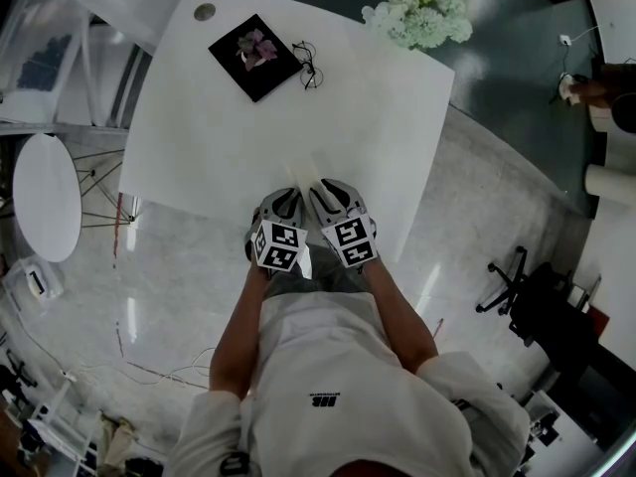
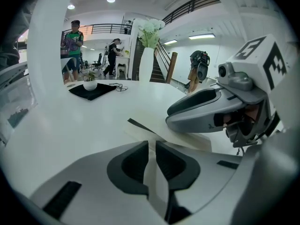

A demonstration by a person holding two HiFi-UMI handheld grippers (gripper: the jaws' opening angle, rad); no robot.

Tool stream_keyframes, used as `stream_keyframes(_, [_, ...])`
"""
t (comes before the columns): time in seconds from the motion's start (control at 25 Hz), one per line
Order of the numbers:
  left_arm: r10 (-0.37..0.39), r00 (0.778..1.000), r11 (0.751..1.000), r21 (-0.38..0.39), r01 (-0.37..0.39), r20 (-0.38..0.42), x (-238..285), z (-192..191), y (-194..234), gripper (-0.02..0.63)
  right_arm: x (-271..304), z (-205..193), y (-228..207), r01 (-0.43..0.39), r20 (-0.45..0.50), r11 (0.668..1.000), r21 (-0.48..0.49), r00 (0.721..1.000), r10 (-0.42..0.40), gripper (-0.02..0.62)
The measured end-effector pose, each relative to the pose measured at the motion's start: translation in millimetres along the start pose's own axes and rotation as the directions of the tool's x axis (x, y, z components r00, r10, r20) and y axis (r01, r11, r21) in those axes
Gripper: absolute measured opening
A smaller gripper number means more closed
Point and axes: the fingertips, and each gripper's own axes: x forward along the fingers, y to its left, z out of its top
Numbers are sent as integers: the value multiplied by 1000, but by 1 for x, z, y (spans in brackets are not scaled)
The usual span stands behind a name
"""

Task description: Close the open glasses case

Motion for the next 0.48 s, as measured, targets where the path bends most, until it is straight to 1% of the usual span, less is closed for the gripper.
stream_keyframes(0.28, [2, 1000, 1000, 5, -2, -12, 0, -5, 3, 63, 3, -2, 3, 0, -10, 1000, -16, 1000, -1, 118])
stream_keyframes(0.48, [0, 1000, 1000, 4, 0, -7, -2, -6, 4, 63, 5, -3, 6, 5, -15, 1000, -27, 1000, -5, 118])
